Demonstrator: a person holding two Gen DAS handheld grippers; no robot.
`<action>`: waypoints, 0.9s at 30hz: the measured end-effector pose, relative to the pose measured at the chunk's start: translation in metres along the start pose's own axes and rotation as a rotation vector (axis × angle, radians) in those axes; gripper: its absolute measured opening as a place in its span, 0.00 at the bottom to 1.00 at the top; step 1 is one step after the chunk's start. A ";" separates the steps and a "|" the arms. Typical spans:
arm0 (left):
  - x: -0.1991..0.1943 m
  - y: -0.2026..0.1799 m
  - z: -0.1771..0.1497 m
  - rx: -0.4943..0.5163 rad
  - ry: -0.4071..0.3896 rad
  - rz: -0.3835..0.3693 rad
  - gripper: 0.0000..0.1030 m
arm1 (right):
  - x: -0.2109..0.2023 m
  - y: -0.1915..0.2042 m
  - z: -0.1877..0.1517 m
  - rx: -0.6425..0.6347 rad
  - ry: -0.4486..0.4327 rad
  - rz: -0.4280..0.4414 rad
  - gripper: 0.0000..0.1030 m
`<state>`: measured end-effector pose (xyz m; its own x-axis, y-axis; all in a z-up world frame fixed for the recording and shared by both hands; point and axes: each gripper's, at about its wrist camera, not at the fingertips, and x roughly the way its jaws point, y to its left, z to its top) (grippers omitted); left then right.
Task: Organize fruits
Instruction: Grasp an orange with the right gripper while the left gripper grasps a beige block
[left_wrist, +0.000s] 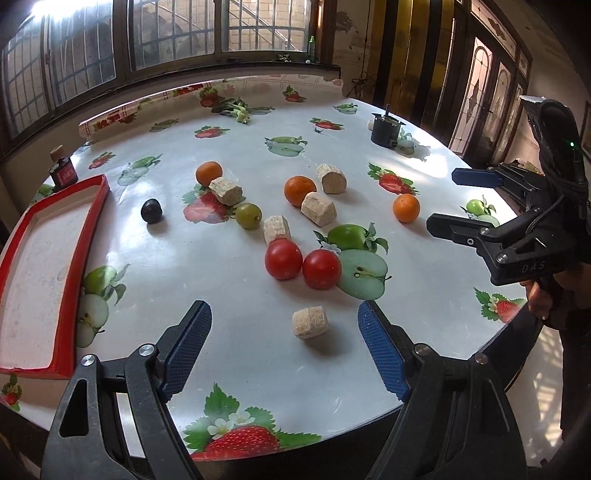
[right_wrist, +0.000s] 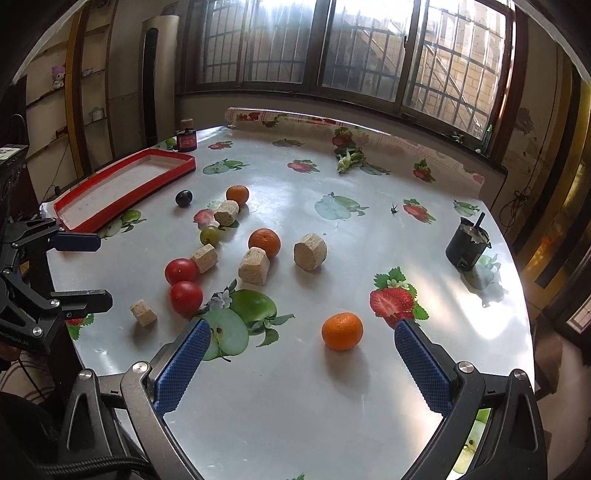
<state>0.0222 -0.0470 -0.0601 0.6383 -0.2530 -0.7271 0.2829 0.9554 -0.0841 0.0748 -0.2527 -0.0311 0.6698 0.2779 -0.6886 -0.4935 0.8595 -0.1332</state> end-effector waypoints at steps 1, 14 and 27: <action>0.006 -0.001 -0.001 0.004 0.021 -0.008 0.79 | 0.006 -0.003 -0.001 0.012 0.015 0.005 0.95; 0.041 0.001 -0.008 0.065 0.139 0.017 0.41 | 0.072 -0.045 -0.006 0.185 0.173 0.053 0.61; 0.029 0.019 -0.004 0.019 0.120 -0.001 0.22 | 0.071 -0.038 0.003 0.220 0.186 0.103 0.33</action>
<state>0.0436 -0.0353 -0.0853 0.5480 -0.2326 -0.8035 0.2974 0.9520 -0.0728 0.1426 -0.2648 -0.0727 0.4989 0.3026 -0.8121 -0.4082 0.9087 0.0878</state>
